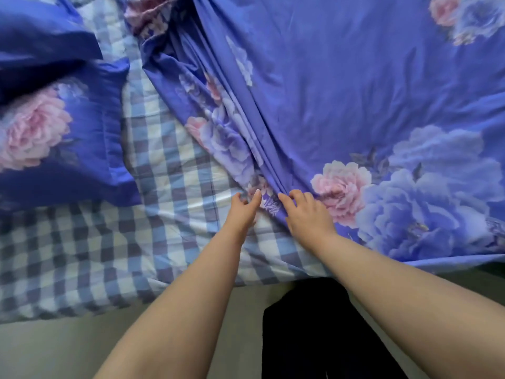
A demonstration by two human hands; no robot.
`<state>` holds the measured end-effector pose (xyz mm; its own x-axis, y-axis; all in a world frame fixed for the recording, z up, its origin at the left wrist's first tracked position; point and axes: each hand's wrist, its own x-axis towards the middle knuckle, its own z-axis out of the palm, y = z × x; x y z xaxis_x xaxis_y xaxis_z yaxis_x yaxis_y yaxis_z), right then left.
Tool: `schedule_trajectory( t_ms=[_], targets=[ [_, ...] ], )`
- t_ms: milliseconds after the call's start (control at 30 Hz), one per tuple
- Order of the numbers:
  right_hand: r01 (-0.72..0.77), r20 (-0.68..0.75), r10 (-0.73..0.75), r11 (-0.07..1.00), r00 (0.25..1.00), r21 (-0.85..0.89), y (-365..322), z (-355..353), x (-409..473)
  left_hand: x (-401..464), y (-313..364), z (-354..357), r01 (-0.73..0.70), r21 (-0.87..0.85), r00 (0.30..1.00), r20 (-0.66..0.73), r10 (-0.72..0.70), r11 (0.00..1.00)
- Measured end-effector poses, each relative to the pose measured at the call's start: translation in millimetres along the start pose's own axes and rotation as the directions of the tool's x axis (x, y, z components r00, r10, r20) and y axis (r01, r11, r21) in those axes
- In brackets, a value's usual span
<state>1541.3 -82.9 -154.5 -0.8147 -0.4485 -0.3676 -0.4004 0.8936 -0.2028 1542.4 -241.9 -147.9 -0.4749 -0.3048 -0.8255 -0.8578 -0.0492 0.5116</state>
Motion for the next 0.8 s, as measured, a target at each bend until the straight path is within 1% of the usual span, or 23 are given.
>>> schedule_trajectory(
  t_ms=[33, 67, 100, 133, 200, 233, 267, 333, 367, 433, 467, 533, 567, 600, 633, 700, 733, 767, 800],
  targets=[
    [0.050, -0.037, -0.051, 0.998, 0.998, -0.031, 0, 4, -3, 4, 6, 0, 0.055, -0.083, 0.998, 0.027, -0.053, 0.995],
    [0.068, 0.001, -0.068, 0.997, 0.998, -0.046, 0, 7, -5, 9, 10, -1, 0.093, -0.127, 0.995, 0.040, -0.088, 0.988],
    [0.039, 0.089, -0.038, 0.999, 0.995, -0.017, 2, 8, -5, 14, 15, -1, 0.110, -0.123, 0.993, 0.047, -0.105, 0.986],
    [-0.031, 0.176, 0.026, 0.999, 0.984, 0.029, 3, 9, -5, 18, 18, -1, 0.120, -0.090, 0.992, 0.059, -0.115, 0.989],
    [-0.177, 0.389, 0.119, 0.977, 0.914, 0.117, 9, 9, -3, 22, 25, 0, 0.130, 0.030, 0.987, 0.091, -0.132, 0.991],
    [-0.225, 0.425, 0.139, 0.962, 0.895, 0.158, 9, 10, -2, 23, 29, -1, 0.131, 0.077, 0.985, 0.102, -0.138, 0.988],
    [-0.241, 0.421, 0.138, 0.950, 0.896, 0.201, 9, 9, 0, 24, 33, -3, 0.123, 0.092, 0.985, 0.108, -0.133, 0.988],
    [-0.263, 0.367, 0.144, 0.918, 0.919, 0.296, 9, 8, 4, 24, 43, -8, 0.097, 0.071, 0.986, 0.128, -0.106, 0.993],
    [-0.266, 0.337, 0.142, 0.895, 0.931, 0.358, 8, 9, 6, 22, 47, -9, 0.096, 0.061, 0.981, 0.161, -0.105, 0.994],
    [-0.246, 0.315, 0.107, 0.863, 0.943, 0.441, 4, 6, 9, 13, 48, -12, 0.118, 0.085, 0.950, 0.281, -0.138, 0.989],
    [-0.213, 0.275, 0.092, 0.866, 0.957, 0.451, -2, 3, 11, 6, 47, -14, 0.116, 0.123, 0.927, 0.343, -0.152, 0.986],
    [-0.097, 0.099, 0.060, 0.899, 0.993, 0.428, -15, -3, 15, -10, 43, -20, 0.081, 0.200, 0.884, 0.438, -0.163, 0.976],
    [-0.042, 0.011, 0.040, 0.909, 0.999, 0.415, -21, -5, 18, -16, 38, -24, 0.063, 0.218, 0.868, 0.469, -0.161, 0.974],
    [-0.009, -0.014, 0.016, 0.906, 1.000, 0.422, -27, -10, 22, -22, 33, -28, 0.067, 0.214, 0.861, 0.480, -0.164, 0.975],
    [-0.013, 0.023, 0.002, 0.881, 1.000, 0.473, -31, -16, 24, -25, 30, -32, 0.083, 0.198, 0.867, 0.468, -0.168, 0.977],
    [-0.102, 0.200, -0.030, 0.782, 0.979, 0.615, -36, -22, 25, -28, 27, -36, 0.095, 0.135, 0.905, 0.401, -0.142, 0.986],
    [-0.142, 0.257, -0.041, 0.742, 0.966, 0.655, -37, -22, 22, -26, 29, -38, 0.095, 0.051, 0.934, 0.341, -0.106, 0.994],
    [-0.164, 0.286, -0.048, 0.723, 0.957, 0.671, -38, -23, 19, -20, 33, -40, 0.106, -0.084, 0.960, 0.269, -0.080, 0.991],
    [-0.160, 0.303, -0.069, 0.725, 0.951, 0.670, -40, -24, 14, -13, 39, -43, 0.118, -0.240, 0.972, 0.228, -0.062, 0.964]
  ],
)
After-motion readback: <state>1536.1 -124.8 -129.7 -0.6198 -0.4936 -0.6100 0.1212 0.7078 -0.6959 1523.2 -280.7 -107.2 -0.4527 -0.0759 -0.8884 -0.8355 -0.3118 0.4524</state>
